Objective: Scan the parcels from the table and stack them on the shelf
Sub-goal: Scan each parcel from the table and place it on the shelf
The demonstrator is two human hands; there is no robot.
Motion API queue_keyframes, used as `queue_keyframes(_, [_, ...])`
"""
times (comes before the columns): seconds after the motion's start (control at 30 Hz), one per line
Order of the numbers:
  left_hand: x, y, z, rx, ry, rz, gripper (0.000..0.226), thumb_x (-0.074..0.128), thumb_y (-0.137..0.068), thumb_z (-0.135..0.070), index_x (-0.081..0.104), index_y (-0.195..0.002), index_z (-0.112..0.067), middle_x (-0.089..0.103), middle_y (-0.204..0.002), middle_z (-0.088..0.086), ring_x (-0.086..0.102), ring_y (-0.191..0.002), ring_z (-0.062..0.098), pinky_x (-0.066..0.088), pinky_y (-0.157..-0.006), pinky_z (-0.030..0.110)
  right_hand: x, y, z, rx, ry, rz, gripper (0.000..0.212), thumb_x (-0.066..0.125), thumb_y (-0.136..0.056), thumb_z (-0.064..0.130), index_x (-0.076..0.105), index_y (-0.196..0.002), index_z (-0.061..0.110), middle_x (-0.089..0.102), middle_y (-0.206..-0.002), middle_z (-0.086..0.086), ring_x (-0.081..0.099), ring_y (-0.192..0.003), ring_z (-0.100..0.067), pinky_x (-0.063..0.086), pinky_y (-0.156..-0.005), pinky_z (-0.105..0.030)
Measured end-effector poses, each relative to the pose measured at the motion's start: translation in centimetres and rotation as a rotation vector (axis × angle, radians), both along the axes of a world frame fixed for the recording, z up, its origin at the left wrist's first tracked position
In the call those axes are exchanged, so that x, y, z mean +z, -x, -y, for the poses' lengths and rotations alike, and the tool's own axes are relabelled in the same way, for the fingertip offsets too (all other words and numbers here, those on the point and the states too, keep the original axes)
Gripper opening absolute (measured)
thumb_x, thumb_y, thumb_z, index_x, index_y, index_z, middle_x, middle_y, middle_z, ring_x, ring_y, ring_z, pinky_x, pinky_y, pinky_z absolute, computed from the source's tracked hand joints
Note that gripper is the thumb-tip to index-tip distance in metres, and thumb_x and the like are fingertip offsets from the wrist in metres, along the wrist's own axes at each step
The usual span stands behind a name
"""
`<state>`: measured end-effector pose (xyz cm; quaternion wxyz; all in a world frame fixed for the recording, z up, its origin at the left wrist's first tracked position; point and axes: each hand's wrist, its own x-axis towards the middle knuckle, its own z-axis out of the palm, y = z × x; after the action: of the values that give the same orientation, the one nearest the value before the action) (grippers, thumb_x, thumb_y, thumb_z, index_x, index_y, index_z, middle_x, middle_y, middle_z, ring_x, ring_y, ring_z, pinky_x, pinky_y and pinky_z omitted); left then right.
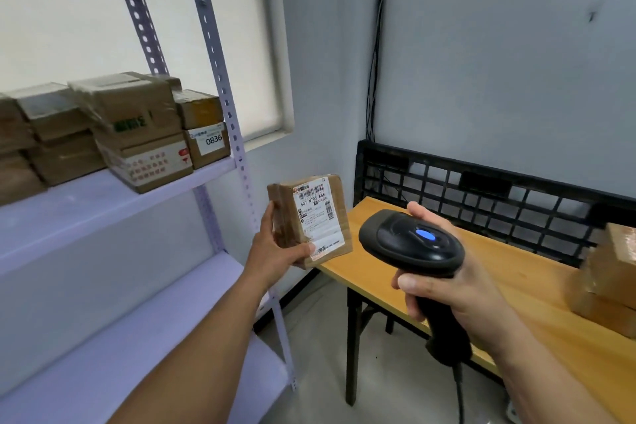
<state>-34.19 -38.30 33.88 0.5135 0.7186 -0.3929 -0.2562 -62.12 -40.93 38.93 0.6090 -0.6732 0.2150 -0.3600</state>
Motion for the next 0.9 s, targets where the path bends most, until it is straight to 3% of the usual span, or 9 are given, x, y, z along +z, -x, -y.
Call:
queue_keyframes(0.23, [4.0, -1.3, -3.7, 0.134, 0.152, 0.025, 0.103, 0.082, -0.076, -0.018, 0.016, -0.151, -0.042, 0.056, -0.135, 0.003, 0.055, -0.123, 0.021, 0.045, -0.105, 0.045, 1.8, -2.4, 0.6, 0.117, 0.018, 0.03, 0.111, 0.094, -0.049, 0.04, 0.035, -0.143, 0.047, 0.07, -0.095, -0.025, 0.06, -0.053, -0.03, 0.053, -0.052, -0.039])
queue_keyframes(0.37, [6.4, -2.6, -7.0, 0.21, 0.223, 0.056, 0.1, 0.08, -0.078, -0.017, 0.016, -0.151, -0.041, 0.055, -0.137, 0.003, 0.055, -0.122, 0.021, 0.047, -0.095, 0.037, 2.3, -5.0, -0.2, 0.189, 0.02, 0.054, 0.102, 0.087, -0.059, 0.016, 0.036, -0.144, 0.041, 0.07, -0.092, -0.025, 0.058, -0.052, -0.03, 0.05, -0.05, -0.04])
queue_keyframes(0.47, [7.7, -4.3, -9.9, 0.297, 0.273, 0.073, 0.101, 0.08, -0.078, -0.02, 0.015, -0.152, -0.04, 0.06, -0.129, 0.006, 0.058, -0.117, 0.02, 0.05, -0.093, 0.034, 2.5, -7.4, -1.1, 0.264, 0.013, 0.069, 0.104, 0.089, -0.055, 0.019, 0.038, -0.143, 0.04, 0.069, -0.091, -0.027, 0.057, -0.051, -0.032, 0.049, -0.048, -0.039])
queue_keyframes(0.63, [8.4, -7.7, -14.2, 0.459, 0.283, 0.078, 0.095, 0.078, -0.08, -0.024, 0.018, -0.152, -0.038, 0.063, -0.124, 0.005, 0.061, -0.112, 0.02, 0.049, -0.079, 0.022, 2.7, -10.7, -2.0, 0.313, 0.042, 0.04, 0.097, 0.083, -0.064, 0.003, 0.038, -0.143, 0.035, 0.07, -0.09, -0.026, 0.056, -0.051, -0.033, 0.05, -0.047, -0.037])
queue_keyframes(0.7, [8.5, -9.3, -15.5, 0.521, 0.281, 0.06, 0.092, 0.077, -0.081, -0.026, 0.019, -0.151, -0.04, 0.063, -0.126, 0.005, 0.061, -0.113, 0.021, 0.051, -0.083, 0.026, 2.6, -11.8, -2.3, 0.324, 0.024, 0.042, 0.096, 0.083, -0.063, 0.002, 0.04, -0.142, 0.036, 0.07, -0.09, -0.026, 0.056, -0.05, -0.032, 0.05, -0.047, -0.035])
queue_keyframes(0.8, [8.9, -11.9, -16.7, 0.587, 0.263, 0.029, 0.094, 0.078, -0.079, -0.035, 0.018, -0.15, -0.044, 0.061, -0.132, 0.003, 0.061, -0.115, 0.024, 0.047, -0.102, 0.046, 2.6, -13.4, -2.6, 0.339, 0.014, 0.034, 0.094, 0.078, -0.06, 0.004, 0.041, -0.141, 0.038, 0.07, -0.088, -0.026, 0.056, -0.049, -0.031, 0.051, -0.046, -0.034])
queue_keyframes(0.9, [9.9, -14.4, -16.9, 0.63, 0.214, 0.022, 0.11, 0.079, -0.06, -0.054, 0.016, -0.149, -0.046, 0.059, -0.136, 0.001, 0.059, -0.118, 0.024, 0.046, -0.103, 0.048, 2.5, -14.8, -2.6, 0.347, -0.008, 0.036, 0.095, 0.077, -0.06, 0.003, 0.041, -0.141, 0.037, 0.068, -0.086, -0.028, 0.055, -0.048, -0.03, 0.05, -0.045, -0.035])
